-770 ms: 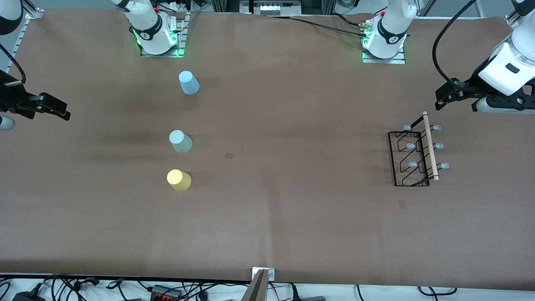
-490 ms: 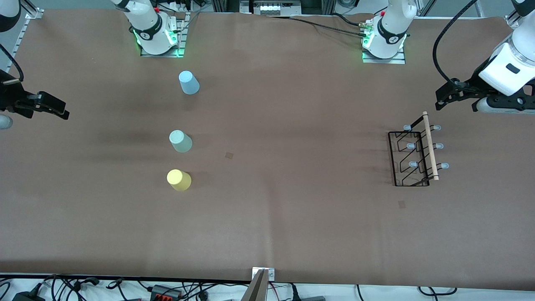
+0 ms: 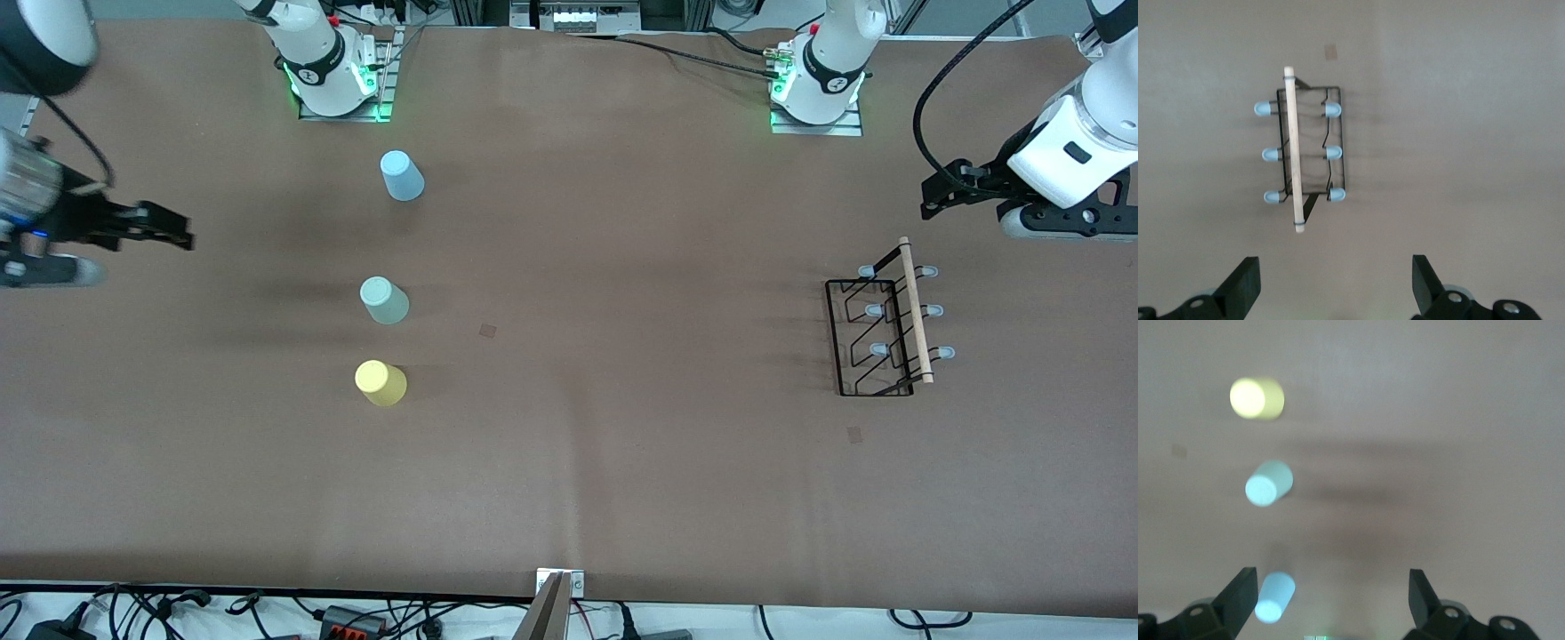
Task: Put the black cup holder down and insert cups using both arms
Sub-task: 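Extend the right gripper to the teal cup, the left gripper to the rack, then close the right gripper on the teal cup, the left gripper on the rack dowel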
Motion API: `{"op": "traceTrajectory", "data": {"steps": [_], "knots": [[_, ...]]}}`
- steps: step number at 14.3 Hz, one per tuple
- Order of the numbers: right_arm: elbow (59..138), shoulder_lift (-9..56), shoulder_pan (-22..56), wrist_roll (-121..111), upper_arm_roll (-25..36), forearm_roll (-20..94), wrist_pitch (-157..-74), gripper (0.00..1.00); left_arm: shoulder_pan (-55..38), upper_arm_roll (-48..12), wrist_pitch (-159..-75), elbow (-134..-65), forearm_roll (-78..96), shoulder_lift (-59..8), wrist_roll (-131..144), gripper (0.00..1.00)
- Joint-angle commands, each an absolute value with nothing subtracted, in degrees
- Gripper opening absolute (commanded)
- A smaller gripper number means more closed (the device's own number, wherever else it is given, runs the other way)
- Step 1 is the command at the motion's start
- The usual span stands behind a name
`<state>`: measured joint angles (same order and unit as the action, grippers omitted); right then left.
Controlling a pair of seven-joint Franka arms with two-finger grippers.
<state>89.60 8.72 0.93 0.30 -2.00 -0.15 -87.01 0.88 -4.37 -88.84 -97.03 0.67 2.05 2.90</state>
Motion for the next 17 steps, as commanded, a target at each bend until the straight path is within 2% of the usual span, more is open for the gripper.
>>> {"op": "traceTrajectory", "data": {"steps": [1,5,7,10,14,17], "knots": [[93.1,10.5,2.1,1.0,-1.8,0.1,-89.4,1.0,2.1,-3.8,-85.4,-93.2,0.1,-2.5,1.9,1.0],[107.0,9.7,6.0,6.8,-1.8,0.1,-108.9,1.0,4.1,-3.8,-87.0,-93.6,-0.6,-8.2,-3.0,1.0],[114.4,9.5,7.9,11.8,-1.8,0.1,-118.7,1.0,4.3,-3.8,-95.0,-95.9,-1.7,-10.1,-3.5,1.0],[122.7,9.8,10.3,19.0,-1.9,0.2,-132.9,1.0,4.4,-4.4,-112.7,-106.3,-7.3,-10.0,-3.4,1.0],[123.6,12.0,16.6,30.9,-1.8,0.2,-136.2,1.0,6.6,-4.4,-125.6,-117.2,-7.3,-8.7,-3.5,1.0],[123.7,12.9,17.0,30.6,-1.8,-0.2,-136.2,1.0,6.9,-4.4,-134.3,-122.5,-7.4,-9.0,-3.4,1.0]]}}
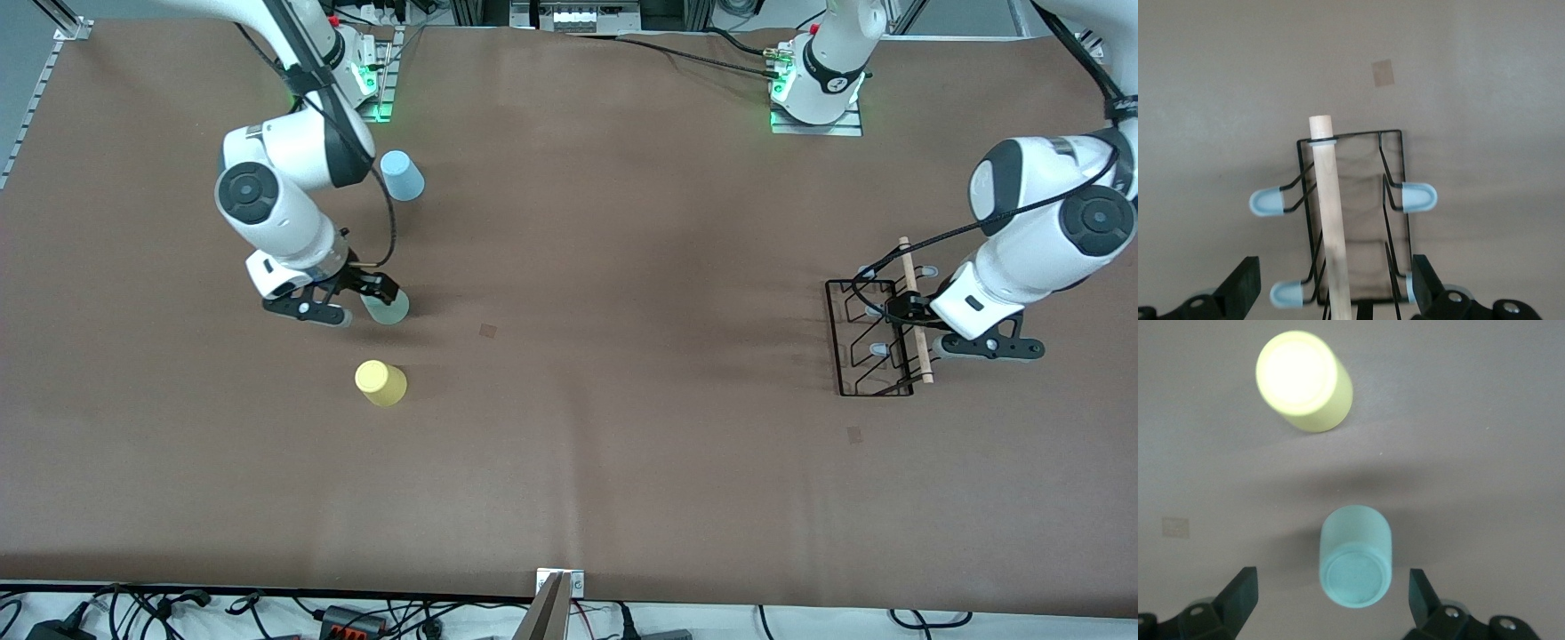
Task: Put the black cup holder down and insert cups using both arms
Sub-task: 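Close the right gripper on the teal cup, the left gripper on the rack dowel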
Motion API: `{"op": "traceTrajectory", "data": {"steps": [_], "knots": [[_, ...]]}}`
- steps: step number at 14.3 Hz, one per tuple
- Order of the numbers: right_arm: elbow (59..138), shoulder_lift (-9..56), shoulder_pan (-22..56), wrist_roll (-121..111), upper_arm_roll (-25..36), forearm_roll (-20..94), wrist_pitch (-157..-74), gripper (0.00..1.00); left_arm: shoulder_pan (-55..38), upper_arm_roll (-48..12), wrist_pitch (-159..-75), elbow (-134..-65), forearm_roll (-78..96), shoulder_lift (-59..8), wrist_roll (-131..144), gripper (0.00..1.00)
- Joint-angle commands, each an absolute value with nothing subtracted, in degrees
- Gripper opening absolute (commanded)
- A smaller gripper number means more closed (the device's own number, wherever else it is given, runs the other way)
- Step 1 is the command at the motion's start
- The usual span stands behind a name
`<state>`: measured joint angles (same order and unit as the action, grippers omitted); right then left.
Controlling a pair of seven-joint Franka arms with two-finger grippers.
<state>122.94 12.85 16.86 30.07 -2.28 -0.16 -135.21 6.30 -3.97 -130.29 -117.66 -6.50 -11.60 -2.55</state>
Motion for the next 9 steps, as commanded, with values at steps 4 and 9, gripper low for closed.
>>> {"op": "traceTrajectory", "data": {"steps": [4,9], "knots": [[124.2,12.7,17.8,31.1,-1.8,-0.1,-136.0,1.0,7.9,-4.5,-131.0,-122.9,-7.4,-8.4,-3.3,0.68],[125.6,13.0,17.5,31.4,-1.8,-0.1,-137.3,1.0,7.8,-4.6,-128.4,-122.2,-7.4,-7.4,-3.3,0.33]]}}
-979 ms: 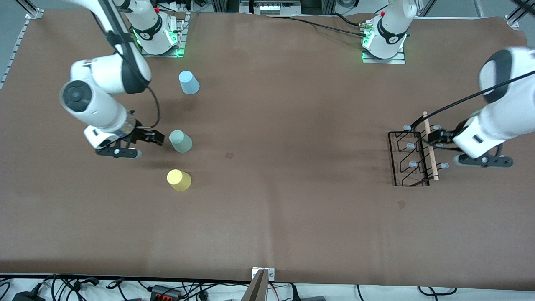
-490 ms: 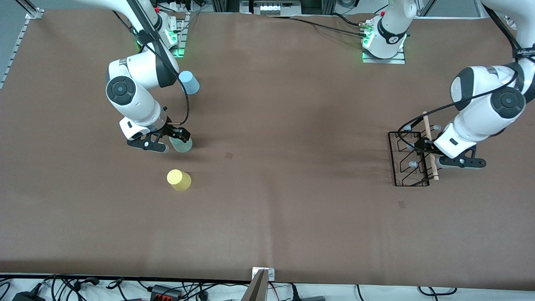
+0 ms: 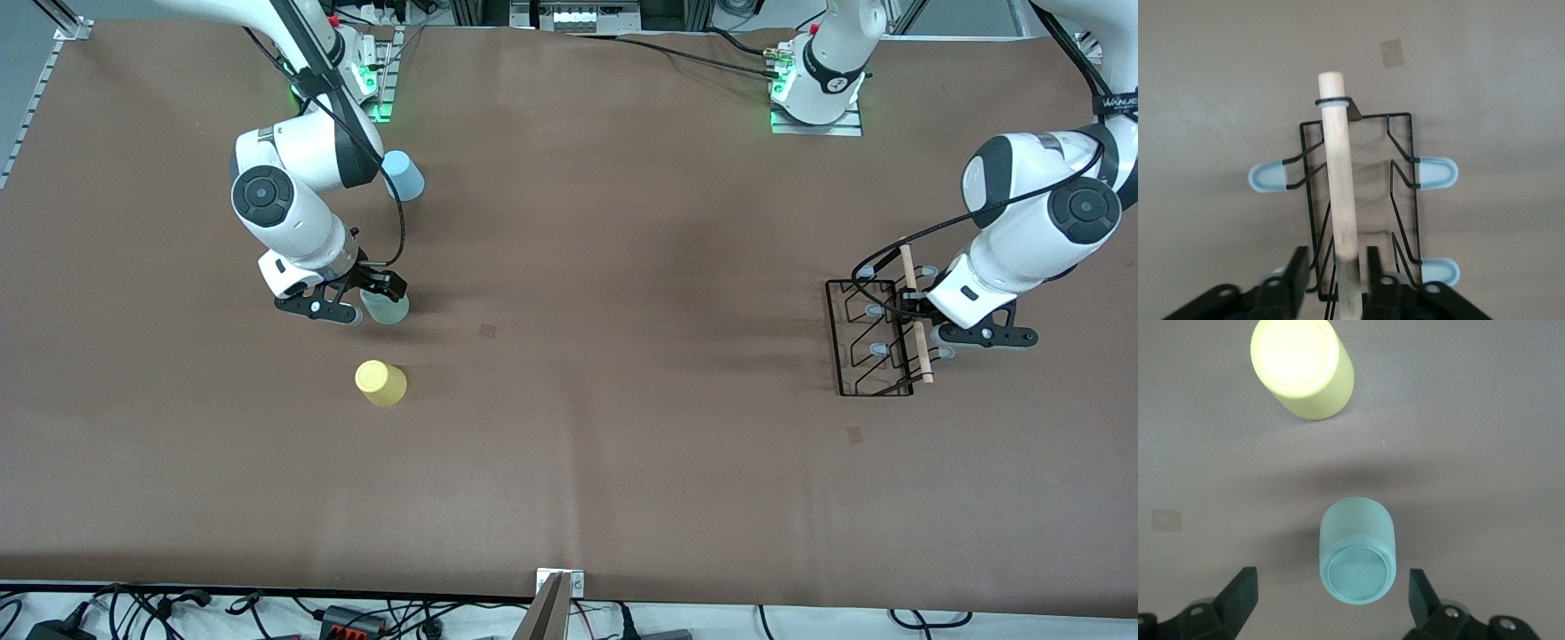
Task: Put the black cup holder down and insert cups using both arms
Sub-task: 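Close the right gripper on the teal cup, the left gripper on the rack dowel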
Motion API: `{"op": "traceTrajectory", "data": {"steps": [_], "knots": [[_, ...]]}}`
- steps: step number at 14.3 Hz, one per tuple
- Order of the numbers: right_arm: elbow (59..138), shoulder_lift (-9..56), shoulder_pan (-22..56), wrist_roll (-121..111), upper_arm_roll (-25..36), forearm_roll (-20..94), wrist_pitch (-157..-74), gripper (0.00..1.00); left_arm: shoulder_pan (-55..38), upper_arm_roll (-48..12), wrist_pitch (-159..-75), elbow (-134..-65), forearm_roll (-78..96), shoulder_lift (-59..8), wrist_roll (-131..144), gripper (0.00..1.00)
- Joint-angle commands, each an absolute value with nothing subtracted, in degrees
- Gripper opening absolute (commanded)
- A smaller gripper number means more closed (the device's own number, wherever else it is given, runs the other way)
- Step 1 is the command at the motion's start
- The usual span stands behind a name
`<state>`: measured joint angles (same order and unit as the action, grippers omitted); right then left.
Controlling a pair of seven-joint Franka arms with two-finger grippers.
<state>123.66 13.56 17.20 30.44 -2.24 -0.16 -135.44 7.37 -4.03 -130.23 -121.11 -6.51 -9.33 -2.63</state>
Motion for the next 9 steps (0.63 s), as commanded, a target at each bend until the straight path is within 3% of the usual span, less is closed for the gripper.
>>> {"op": "traceTrajectory", "data": {"steps": [1,6,9], "knots": [[127.1,13.0,17.4,31.3,-1.8,-0.1,-138.9,1.0,7.8,-4.6,-128.3,-122.3,-7.4,-7.5,-3.3,0.31],[132.0,14.0,18.0,31.5,-1.8,0.0,-146.7,1.0,7.8,-4.7,-128.4,-122.3,-7.3,-8.1,-3.3,0.3],[132.7,14.8,17.9,31.4,-1.8,0.0,-147.6,1.0,7.7,-4.7,-128.5,-122.2,-7.2,-8.1,-2.9,0.06]]}}
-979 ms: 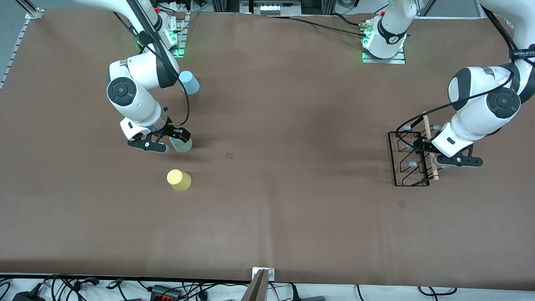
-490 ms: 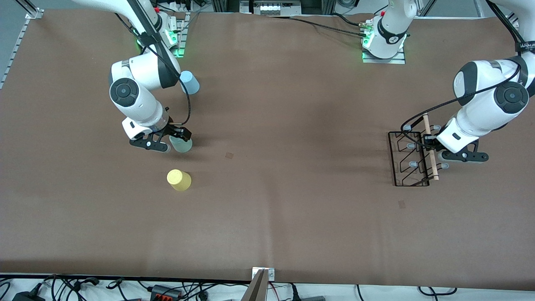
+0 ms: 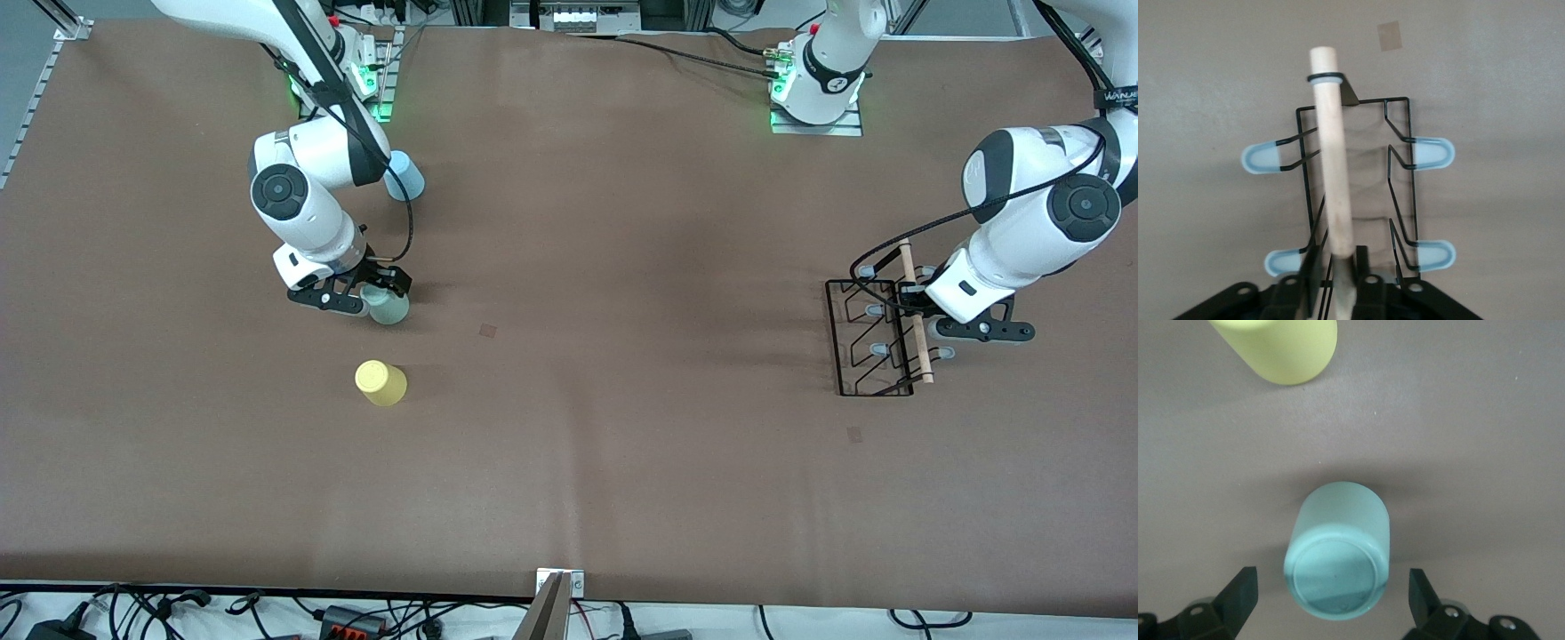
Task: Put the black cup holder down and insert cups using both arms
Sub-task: 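Close the right gripper on the teal cup, the left gripper on the rack dowel, then slide the black wire rack toward the table center with the left gripper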
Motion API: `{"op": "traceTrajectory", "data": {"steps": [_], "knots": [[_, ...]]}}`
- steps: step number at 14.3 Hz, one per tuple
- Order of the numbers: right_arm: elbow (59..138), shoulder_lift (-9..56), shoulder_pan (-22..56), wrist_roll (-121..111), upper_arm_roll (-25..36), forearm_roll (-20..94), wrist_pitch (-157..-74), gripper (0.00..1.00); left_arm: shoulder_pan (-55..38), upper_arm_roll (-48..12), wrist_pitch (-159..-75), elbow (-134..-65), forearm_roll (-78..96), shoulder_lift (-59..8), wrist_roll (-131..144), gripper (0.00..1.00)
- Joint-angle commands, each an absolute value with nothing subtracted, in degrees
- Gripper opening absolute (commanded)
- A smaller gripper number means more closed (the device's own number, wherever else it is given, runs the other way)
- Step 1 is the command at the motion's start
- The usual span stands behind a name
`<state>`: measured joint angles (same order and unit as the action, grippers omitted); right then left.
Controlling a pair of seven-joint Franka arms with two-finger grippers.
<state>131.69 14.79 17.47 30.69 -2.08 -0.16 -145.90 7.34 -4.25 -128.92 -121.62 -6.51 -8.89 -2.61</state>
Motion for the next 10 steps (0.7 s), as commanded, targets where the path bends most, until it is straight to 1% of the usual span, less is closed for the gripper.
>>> {"op": "traceTrajectory", "data": {"steps": [1,4,6,7,10], "knots": [[132.7,14.9,17.9,31.4,-1.8,0.0,-147.8,1.0,7.7,-4.7,-128.5,-122.2,-7.1,-8.1,-2.8,0.02],[132.7,15.7,18.0,31.4,-1.8,0.0,-149.6,1.0,7.6,-4.8,-128.2,-121.7,-7.1,-7.4,-2.9,0.01],[132.6,15.8,18.0,31.4,-1.8,0.0,-150.0,1.0,7.4,-5.0,-125.0,-119.2,-7.1,-6.7,-3.0,0.01],[132.6,15.8,17.8,31.4,-1.8,0.0,-150.0,1.0,6.9,-5.5,-121.8,-116.7,-7.1,-6.3,-2.8,0.01],[132.6,15.8,17.8,31.4,-1.6,0.0,-150.1,1.0,6.6,-10.9,-111.2,-107.0,-6.8,-6.5,-0.2,0.01]]}}
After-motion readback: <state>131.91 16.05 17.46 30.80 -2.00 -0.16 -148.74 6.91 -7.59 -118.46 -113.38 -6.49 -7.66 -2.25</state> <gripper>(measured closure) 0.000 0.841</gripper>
